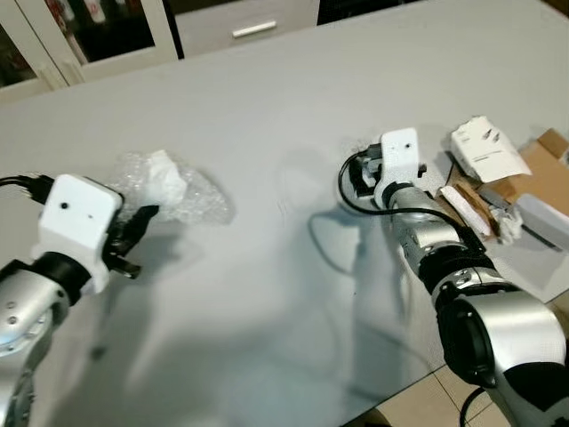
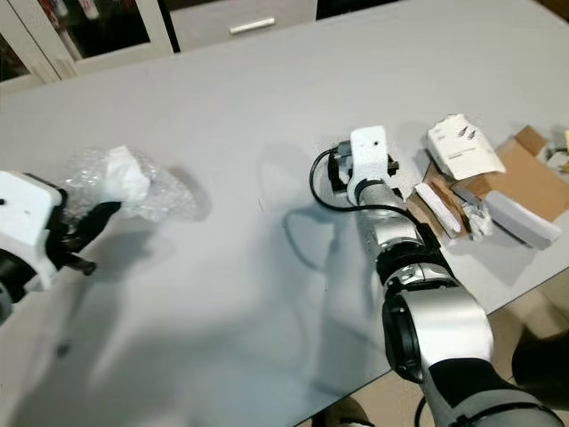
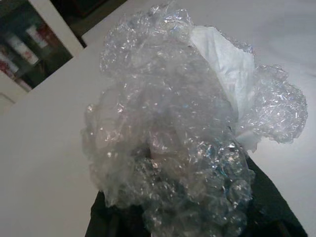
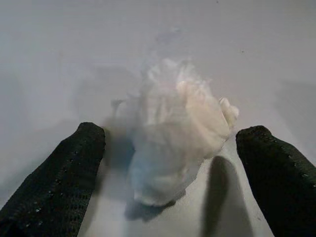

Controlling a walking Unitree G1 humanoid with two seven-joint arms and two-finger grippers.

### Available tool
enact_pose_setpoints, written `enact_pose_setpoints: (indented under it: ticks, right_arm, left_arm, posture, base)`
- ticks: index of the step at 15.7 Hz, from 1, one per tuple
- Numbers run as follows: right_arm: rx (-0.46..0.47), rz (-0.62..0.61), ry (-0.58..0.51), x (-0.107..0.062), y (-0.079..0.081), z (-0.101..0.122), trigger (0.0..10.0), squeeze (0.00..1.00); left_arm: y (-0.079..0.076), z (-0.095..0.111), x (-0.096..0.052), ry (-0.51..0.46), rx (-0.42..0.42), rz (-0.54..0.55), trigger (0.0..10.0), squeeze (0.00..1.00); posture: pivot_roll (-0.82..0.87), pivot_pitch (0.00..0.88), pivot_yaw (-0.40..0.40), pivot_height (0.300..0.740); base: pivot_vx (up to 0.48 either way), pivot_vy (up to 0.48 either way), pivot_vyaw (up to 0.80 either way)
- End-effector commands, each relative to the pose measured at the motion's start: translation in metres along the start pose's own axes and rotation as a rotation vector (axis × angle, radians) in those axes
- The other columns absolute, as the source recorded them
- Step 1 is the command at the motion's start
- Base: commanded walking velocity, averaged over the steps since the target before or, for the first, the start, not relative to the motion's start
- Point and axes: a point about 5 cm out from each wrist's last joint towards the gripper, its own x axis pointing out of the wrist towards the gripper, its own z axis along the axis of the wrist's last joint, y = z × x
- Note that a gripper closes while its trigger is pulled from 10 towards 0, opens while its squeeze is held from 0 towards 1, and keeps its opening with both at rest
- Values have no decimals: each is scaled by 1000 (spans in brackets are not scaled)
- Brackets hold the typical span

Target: Picking trash to rubbish bin

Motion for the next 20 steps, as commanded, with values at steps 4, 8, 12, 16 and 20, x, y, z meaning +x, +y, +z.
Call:
enact_pose_setpoints:
  ticks: [4,8,12,16,20]
  right_arm:
    - [41,-6,2,-1,-6,-1,0,0]
    - [56,2,-10,-1,-7,-1,0,0]
    - [61,-10,-6,-1,-6,-3,0,0]
    - [68,-15,-15,-1,-7,-2,0,0]
    - [67,-7,-16,-1,-6,-2,0,0]
  left_arm:
    - [1,4,-10,11,11,-8,10000,0]
    - [-1,4,-14,27,9,-13,10000,0]
    - [0,3,-17,28,-39,25,10000,0]
    - [-3,0,-18,42,-21,11,10000,0]
    - [-6,-2,-19,47,-31,21,10000,0]
  posture:
    - [430,277,-2,740]
    - [442,276,-16,740]
    - [452,273,-22,740]
    - [453,263,-22,740]
    - [451,252,-29,740]
  base:
    - [0,0,0]
    - [0,0,0]
    - [0,0,0]
    - [0,0,0]
    - [0,0,0]
